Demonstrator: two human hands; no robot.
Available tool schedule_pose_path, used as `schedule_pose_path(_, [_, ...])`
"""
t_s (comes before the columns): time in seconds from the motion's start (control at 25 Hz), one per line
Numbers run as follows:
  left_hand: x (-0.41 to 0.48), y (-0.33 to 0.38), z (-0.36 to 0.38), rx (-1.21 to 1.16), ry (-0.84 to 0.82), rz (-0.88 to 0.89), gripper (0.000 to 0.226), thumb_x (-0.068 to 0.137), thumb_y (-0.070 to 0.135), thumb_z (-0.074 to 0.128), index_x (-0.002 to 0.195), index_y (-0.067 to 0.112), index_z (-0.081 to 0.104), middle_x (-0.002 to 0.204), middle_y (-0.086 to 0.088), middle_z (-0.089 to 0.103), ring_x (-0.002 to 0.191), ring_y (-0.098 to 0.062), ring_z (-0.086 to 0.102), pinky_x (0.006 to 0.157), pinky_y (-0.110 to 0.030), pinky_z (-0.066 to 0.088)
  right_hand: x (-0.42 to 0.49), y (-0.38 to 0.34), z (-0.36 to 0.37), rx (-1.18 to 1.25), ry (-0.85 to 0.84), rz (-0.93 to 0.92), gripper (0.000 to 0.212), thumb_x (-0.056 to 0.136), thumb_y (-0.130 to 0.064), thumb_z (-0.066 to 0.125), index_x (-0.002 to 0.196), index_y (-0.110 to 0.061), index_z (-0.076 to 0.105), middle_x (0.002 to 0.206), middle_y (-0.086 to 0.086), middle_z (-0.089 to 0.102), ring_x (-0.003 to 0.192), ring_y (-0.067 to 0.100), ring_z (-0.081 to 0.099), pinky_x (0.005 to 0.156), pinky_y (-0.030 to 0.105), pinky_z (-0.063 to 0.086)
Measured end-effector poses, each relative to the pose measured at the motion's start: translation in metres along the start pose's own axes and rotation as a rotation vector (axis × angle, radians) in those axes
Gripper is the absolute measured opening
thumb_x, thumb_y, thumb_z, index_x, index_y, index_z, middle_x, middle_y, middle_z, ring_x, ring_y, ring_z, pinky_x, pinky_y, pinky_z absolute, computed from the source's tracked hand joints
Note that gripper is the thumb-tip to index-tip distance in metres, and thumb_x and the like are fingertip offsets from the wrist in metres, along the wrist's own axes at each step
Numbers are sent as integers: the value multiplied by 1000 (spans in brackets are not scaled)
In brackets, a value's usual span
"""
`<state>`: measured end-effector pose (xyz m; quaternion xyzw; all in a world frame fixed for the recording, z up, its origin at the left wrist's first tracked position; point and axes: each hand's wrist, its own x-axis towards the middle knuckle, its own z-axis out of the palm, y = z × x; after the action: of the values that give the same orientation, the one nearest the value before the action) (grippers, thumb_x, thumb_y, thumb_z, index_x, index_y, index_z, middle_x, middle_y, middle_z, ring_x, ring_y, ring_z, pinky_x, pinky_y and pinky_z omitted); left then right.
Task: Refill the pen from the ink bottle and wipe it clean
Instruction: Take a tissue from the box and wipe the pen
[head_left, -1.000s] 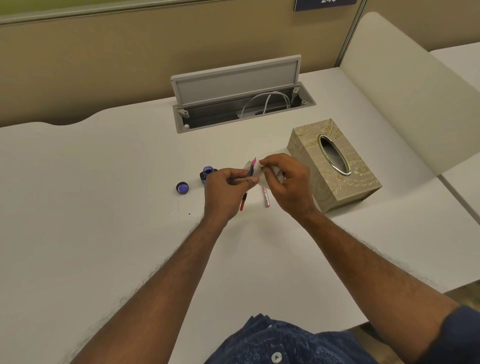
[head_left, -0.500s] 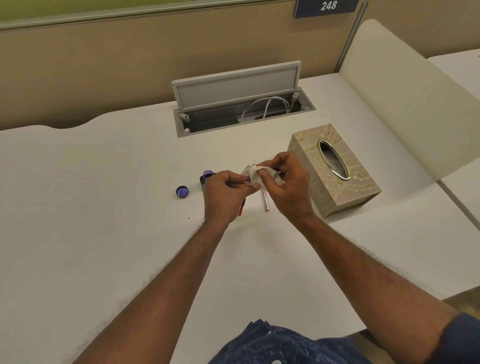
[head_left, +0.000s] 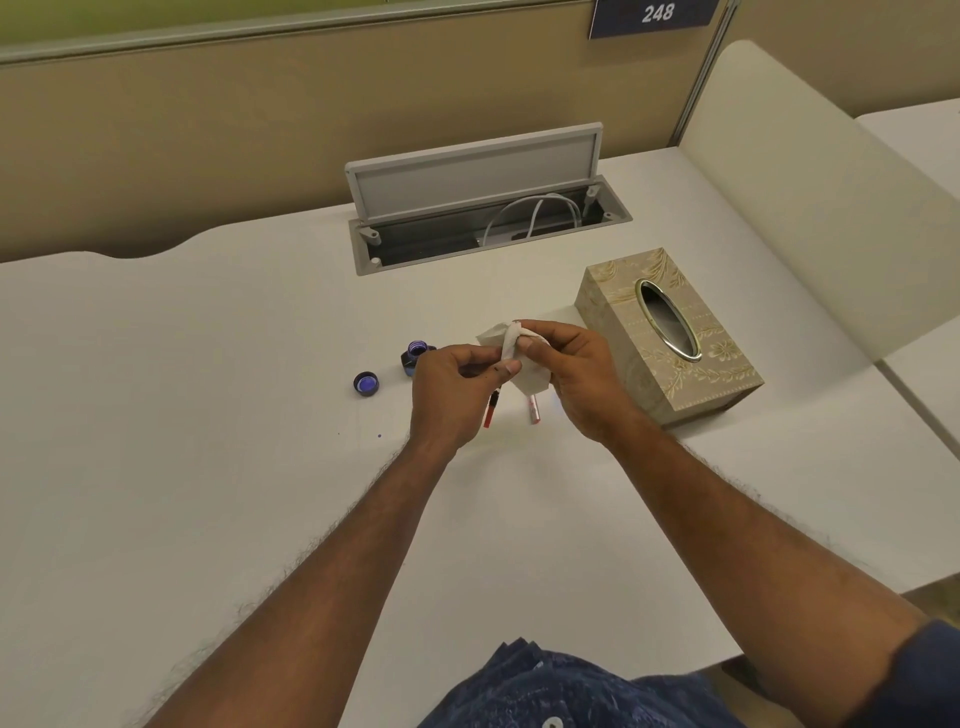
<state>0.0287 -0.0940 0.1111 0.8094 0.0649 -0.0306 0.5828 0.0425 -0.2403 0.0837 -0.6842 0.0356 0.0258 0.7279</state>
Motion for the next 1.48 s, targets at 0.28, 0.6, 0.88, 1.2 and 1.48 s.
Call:
schedule_pose_path(0.28, [0,1,0,-5,-30,14,30,79,25,77,105,13,74,90,2,74,80,-8,69,72,-12,52,1,-8,4,137,-58,137,25,95,-17,56,114,-3,65,110,11,65,103,28,56,87,36,47])
schedule_pose_path(0.6, [0,-1,-2,-97,-55,-38,30,77,25,78,104,14,74,85,4,74,80,-9,71,80,-23,56,4,-17,7,205,-84,220,25,95,-18,56,111,-3,67,114,19,65,104,29,58,88,37,48])
schedule_pose_path(0.88, [1,-7,-5,-114,-82,-76,25,75,22,79,98,12,75,82,5,74,69,0,69,78,-20,54,13,-15,7,292,145,205,29,93,-23,61,115,-5,64,111,12,64,99,26,59,76,31,52])
schedule_pose_path(1.2, [3,-9,-13,-192,-35,-86,23,79,26,76,100,15,75,83,7,75,76,-5,71,77,-20,52,9,-4,-6,392,139,243,29,95,-18,56,122,-6,60,120,14,63,105,27,61,83,33,55])
schedule_pose_path(1.48, [3,-6,-15,-407,-60,-238,29,82,26,72,109,15,71,108,3,71,101,-8,63,85,-29,46,-6,10,-2,370,81,266,34,95,-15,56,127,-4,59,124,16,63,108,29,60,88,36,50])
